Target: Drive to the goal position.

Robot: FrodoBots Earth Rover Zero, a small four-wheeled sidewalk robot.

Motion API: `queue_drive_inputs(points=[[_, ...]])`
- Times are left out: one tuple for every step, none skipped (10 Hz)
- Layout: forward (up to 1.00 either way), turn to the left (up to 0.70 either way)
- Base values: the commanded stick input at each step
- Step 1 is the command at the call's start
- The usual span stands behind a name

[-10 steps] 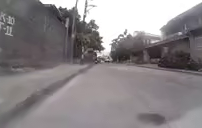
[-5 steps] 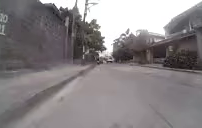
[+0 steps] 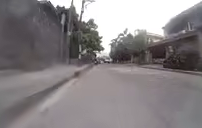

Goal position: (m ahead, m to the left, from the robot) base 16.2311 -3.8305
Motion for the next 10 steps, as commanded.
queue_drive_inputs(points=[[1.00, -0.14], [1.00, 0.00], [1.00, 0.00], [1.00, 0.00], [1.00, 0.00], [1.00, 0.00], [1.00, 0.00], [1.00, 0.00], [1.00, 0.00], [1.00, 0.00]])
